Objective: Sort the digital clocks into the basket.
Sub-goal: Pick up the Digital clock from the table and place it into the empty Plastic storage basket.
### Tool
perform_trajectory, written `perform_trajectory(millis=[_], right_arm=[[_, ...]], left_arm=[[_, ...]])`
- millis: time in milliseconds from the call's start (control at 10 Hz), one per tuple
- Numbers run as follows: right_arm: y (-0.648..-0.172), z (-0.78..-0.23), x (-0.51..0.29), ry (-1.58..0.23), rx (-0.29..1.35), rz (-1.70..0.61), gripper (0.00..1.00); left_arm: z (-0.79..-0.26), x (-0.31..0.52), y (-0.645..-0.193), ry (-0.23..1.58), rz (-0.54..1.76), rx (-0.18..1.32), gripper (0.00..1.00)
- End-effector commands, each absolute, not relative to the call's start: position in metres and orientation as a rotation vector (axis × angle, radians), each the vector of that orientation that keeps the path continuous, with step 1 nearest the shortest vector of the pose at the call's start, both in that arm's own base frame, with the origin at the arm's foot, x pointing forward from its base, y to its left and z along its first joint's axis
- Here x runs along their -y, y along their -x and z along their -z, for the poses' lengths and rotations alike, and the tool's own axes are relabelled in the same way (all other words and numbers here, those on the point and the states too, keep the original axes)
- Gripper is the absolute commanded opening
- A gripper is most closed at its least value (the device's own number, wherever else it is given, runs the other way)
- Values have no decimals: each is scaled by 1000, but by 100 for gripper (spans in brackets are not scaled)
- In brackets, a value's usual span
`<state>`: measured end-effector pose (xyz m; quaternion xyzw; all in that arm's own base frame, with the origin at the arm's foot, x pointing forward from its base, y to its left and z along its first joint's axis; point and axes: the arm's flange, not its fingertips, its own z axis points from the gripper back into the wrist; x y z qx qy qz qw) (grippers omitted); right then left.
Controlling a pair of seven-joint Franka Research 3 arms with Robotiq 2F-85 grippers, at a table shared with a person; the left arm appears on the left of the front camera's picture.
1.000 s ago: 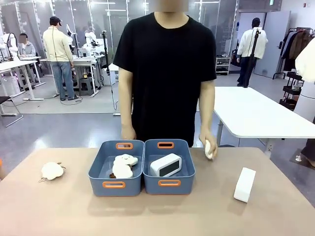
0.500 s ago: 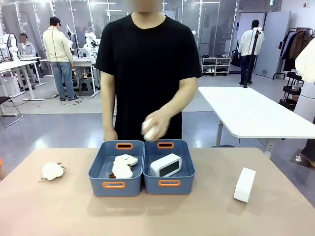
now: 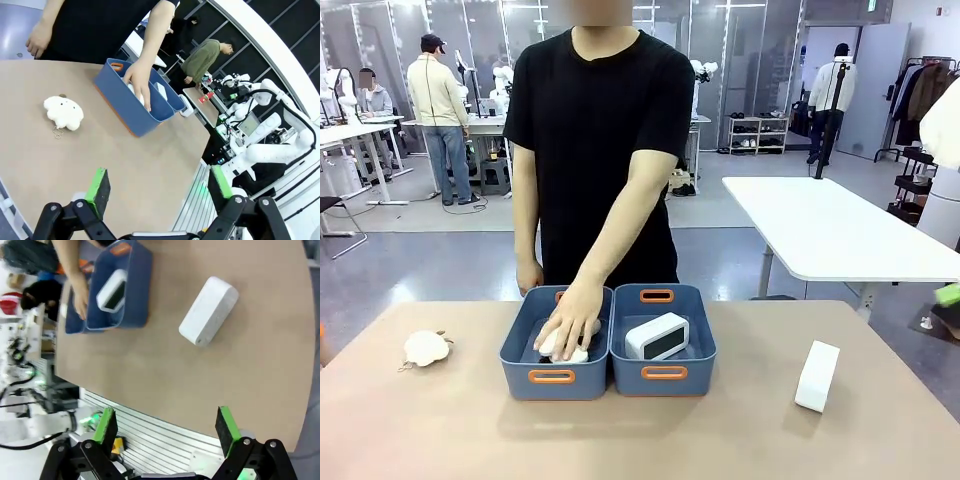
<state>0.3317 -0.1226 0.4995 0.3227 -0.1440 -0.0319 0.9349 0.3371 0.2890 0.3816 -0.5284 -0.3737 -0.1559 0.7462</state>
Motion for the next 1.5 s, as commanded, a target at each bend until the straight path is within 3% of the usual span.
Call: perform_trajectory(millis=[0,300,500,600,700,800,1000,1100,1400], right_arm=[[-359,-482,71,-500,120,121,100],[-386,-448,7,-242,64,247,100],[-409,-422,-10,-175,76,297,100],[-411,-417,-17,-175,109,307,100],[-415,-429,-14,-305,253,212,100],[-404,-420,-11,-201,89,261,100],[-411,-422,-14,-218,145,255,100],[-431,-405,-22,-129,9,293,100],[-474,-375,-31,-114,-52,488,100]], left_arm=[[-382,-285,-334,1155,324,813,100],[-382,-285,-334,1155,324,813,100],[-382,-285,-334,1155,324,813,100],[-382,-285,-334,1155,324,813,100],[-382,-285,-334,1155,324,813,100],[-382,-285,-334,1155,324,813,100],[-382,-285,-334,1155,324,813,100],[-382,-285,-334,1155,324,813,100],[-382,-285,-334,1155,324,813,100]])
